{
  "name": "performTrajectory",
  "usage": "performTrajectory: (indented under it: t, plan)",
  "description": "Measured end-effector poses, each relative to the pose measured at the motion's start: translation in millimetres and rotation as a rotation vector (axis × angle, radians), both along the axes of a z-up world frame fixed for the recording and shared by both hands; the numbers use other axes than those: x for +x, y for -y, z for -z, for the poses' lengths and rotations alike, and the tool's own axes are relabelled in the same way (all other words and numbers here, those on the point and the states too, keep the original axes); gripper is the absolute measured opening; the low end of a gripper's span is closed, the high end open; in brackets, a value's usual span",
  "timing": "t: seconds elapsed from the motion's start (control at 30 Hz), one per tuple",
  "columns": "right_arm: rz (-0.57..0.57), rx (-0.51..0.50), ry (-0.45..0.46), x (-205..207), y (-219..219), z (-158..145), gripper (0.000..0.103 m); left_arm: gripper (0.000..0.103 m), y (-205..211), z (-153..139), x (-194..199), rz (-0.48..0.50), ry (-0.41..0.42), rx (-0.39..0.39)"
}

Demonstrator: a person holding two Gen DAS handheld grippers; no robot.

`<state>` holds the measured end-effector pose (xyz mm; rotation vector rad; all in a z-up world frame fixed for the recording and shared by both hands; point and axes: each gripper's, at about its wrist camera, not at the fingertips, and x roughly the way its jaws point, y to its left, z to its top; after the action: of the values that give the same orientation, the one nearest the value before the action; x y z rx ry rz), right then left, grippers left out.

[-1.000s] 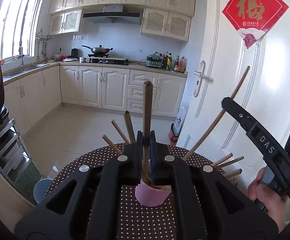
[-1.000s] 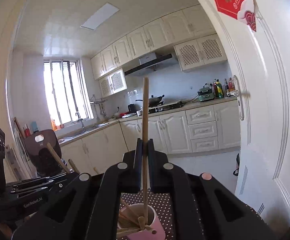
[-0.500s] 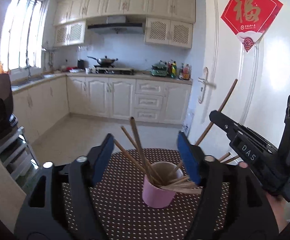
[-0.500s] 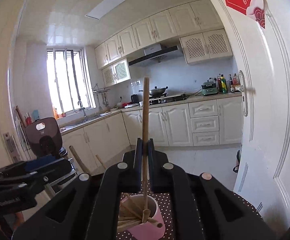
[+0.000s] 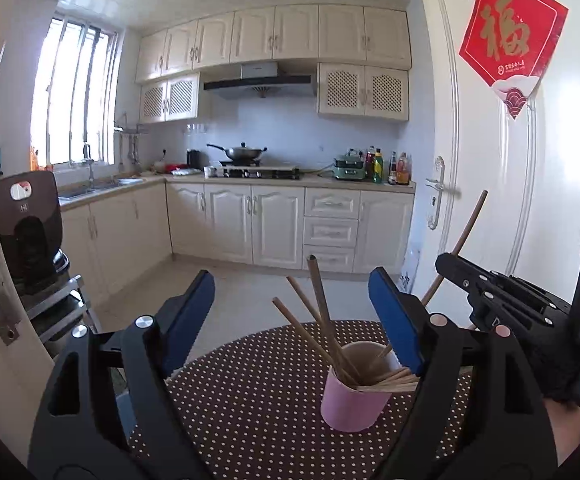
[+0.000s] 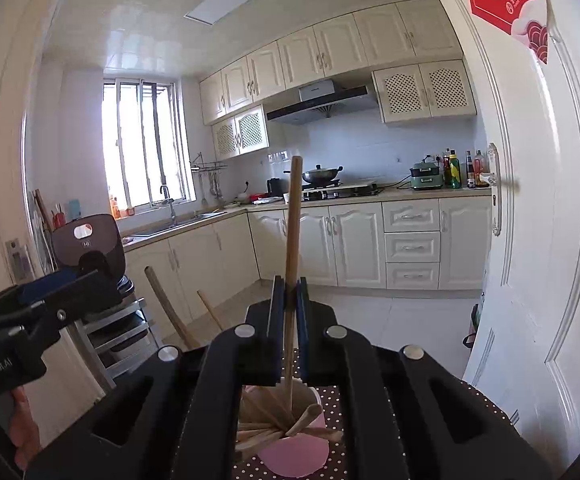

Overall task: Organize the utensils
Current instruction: 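Open the left gripper while the right gripper pushes its chopstick into the cup, then open the right gripper, releasing its chopstick into the pink cup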

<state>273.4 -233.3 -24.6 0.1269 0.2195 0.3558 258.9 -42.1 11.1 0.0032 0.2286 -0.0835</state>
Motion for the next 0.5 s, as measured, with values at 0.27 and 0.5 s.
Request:
performTrajectory:
  t: [0.27,0.5]
  plan:
    - [-0.002,-0.045,0.016,0.2,-8.6,4.2,0.005,0.079,-1.7,2.8,-5.1,-0.017,0.037,0.02]
    - [-0.006,-0.036,0.029,-0.8,-7.4,5.8,0.006,0.083,-3.2,5.3,-7.4,-0.023,0.049,0.017]
